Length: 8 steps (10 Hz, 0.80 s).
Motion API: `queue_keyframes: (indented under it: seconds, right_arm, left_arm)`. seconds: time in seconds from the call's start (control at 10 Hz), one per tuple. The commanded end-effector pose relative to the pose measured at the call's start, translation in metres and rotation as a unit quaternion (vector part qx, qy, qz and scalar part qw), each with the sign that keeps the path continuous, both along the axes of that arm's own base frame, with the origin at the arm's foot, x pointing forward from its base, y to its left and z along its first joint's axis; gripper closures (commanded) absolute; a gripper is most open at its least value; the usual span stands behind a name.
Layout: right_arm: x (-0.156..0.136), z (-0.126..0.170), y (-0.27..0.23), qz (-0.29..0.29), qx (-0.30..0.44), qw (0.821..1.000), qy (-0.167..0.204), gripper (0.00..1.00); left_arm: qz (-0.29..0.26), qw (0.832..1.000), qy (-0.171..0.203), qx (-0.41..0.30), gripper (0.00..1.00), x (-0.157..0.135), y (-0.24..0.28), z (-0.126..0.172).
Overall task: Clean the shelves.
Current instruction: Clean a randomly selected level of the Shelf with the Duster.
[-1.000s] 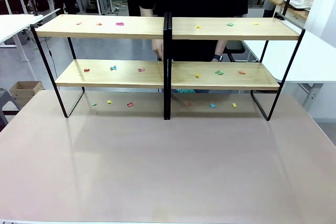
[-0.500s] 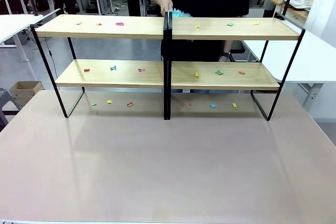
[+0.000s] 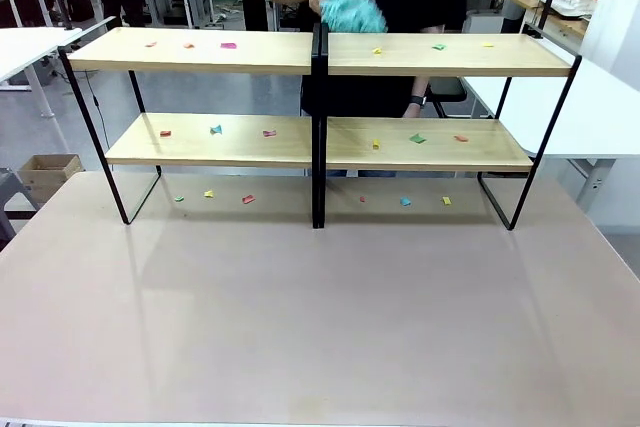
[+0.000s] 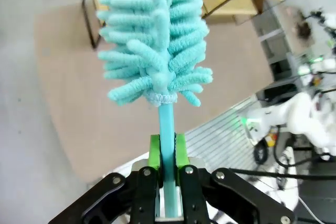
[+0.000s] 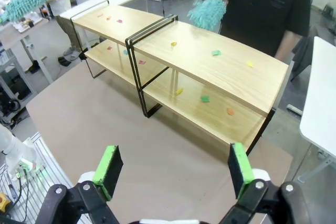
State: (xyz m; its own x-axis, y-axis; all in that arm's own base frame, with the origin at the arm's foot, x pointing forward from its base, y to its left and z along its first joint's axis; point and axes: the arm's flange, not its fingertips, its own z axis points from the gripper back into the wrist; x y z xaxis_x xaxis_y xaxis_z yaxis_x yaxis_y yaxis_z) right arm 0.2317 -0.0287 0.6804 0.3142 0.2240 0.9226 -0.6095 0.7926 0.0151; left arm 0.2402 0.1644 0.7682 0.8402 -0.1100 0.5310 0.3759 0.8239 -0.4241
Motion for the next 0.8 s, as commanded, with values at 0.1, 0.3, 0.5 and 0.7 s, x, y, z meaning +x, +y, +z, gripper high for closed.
queue_keyframes:
  seconds: [0.1, 0.3, 0.5, 0.7]
  right_arm:
    - [0.0, 0.0, 0.001, 0.001, 0.001, 1.0, 0.0, 0.0]
    - [0.0, 0.0, 0.001, 0.001, 0.001, 1.0, 0.0, 0.0]
    - [0.0, 0.0, 0.001, 0.001, 0.001, 1.0, 0.0, 0.0]
    - [0.0, 0.0, 0.001, 0.001, 0.001, 1.0, 0.0, 0.0]
  left_arm:
    - [-0.027, 0.996, 0.001, 0.088, 0.87, 0.05, -0.099, 0.039]
    - [-0.017, 0.993, 0.004, 0.12, 0.87, 0.077, -0.169, 0.042]
    - [-0.012, 0.992, 0.027, 0.119, 0.87, 0.095, -0.157, 0.029]
    - [-0.011, 0.995, 0.05, 0.087, 0.87, 0.071, -0.072, 0.012]
